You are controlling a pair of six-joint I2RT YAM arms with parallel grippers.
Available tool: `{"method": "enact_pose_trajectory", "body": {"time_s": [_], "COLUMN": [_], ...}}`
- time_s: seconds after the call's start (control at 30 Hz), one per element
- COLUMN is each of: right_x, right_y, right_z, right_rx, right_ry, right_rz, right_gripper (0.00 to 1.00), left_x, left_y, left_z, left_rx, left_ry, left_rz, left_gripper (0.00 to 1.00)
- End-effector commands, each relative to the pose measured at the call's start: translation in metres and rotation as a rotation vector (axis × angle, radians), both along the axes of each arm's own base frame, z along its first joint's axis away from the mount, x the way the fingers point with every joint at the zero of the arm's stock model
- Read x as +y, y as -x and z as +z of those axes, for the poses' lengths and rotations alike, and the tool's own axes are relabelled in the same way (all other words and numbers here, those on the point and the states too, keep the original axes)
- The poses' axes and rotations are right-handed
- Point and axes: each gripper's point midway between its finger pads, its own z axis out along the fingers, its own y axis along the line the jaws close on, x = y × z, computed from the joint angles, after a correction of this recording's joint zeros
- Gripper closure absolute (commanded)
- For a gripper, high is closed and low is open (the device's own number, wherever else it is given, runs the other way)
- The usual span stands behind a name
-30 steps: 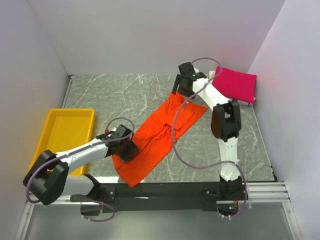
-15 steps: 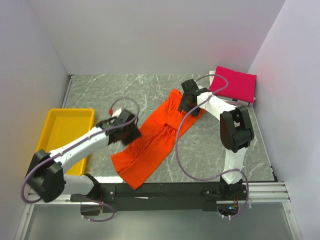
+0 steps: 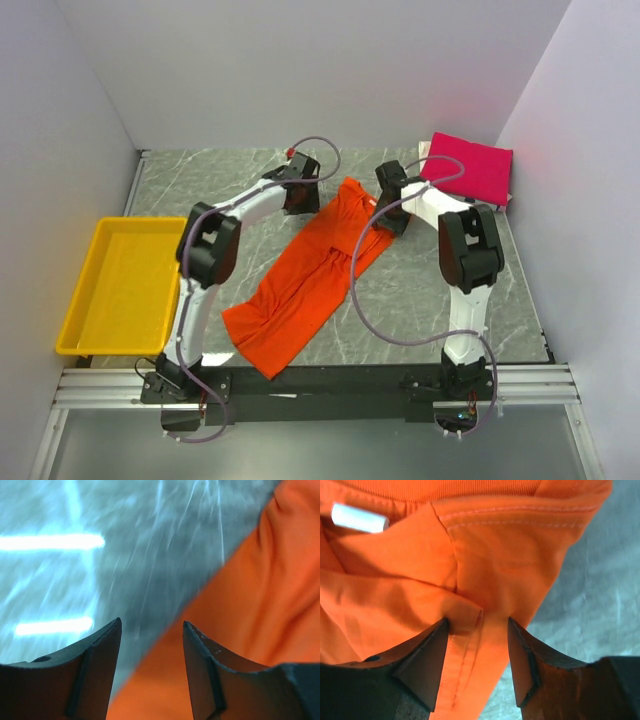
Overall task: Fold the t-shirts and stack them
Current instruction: Fold the tshirt
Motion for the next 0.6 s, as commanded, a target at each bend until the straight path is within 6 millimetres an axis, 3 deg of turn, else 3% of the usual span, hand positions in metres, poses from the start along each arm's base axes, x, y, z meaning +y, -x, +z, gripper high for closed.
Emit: {"method": "enact_pose_trajectory", "body": {"time_s": [0.0, 0.03, 0.1, 0.13, 0.3, 0.33, 0.37, 0.43, 0.47, 0.5, 0.53, 0.57], "right_x": [0.005, 0.005, 0.009, 0.01, 0.032, 0.036, 0.044, 0.049, 0.056, 0.059, 0.059, 0.067], "right_y": [-0.031, -0.032, -0.043, -0.044, -0.079, -0.08, -0.096, -0.104, -0.119, -0.126, -0.128, -0.142], "right_z": [0.011, 0.009, 0.005, -0.003, 0.006, -0.005, 0.01, 0.002, 0.016, 0.019, 0.007, 0.024], "right_rx": [-0.033, -0.019, -0.014, 0.007, -0.038, -0.011, -0.055, -0.042, -0.091, -0.105, -0.087, -0.139], "right_ry": [-0.007, -0.004, -0.002, 0.001, -0.062, -0.066, -0.084, -0.091, -0.111, -0.122, -0.118, -0.142], "right_rz": [0.036, 0.041, 0.06, 0.069, 0.143, 0.157, 0.176, 0.179, 0.184, 0.186, 0.184, 0.198], "right_gripper": [0.43, 0.44, 0.45, 0.45, 0.47, 0.48, 0.48, 0.47, 0.47, 0.47, 0.47, 0.46], "left_x": [-0.032, -0.036, -0.038, -0.035, -0.016, -0.007, -0.002, 0.011, 0.021, 0.025, 0.029, 0.04], "left_y": [-0.025, -0.036, -0.043, -0.047, -0.058, -0.061, -0.063, -0.069, -0.067, -0.071, -0.07, -0.07], "left_z": [0.008, 0.018, 0.012, 0.01, 0.001, -0.004, -0.005, -0.007, -0.011, -0.006, -0.005, -0.005], "left_rx": [-0.035, -0.067, -0.066, -0.064, -0.037, -0.024, -0.021, -0.003, 0.02, 0.023, 0.033, 0.028], "left_ry": [0.052, 0.054, 0.056, 0.057, 0.13, 0.141, 0.15, 0.163, 0.143, 0.16, 0.166, 0.138], "left_rz": [-0.194, -0.206, -0.222, -0.213, -0.128, -0.102, -0.079, -0.006, 0.036, 0.08, 0.097, 0.148], "left_gripper": [0.41, 0.41, 0.41, 0.41, 0.4, 0.41, 0.4, 0.4, 0.4, 0.4, 0.4, 0.4]}}
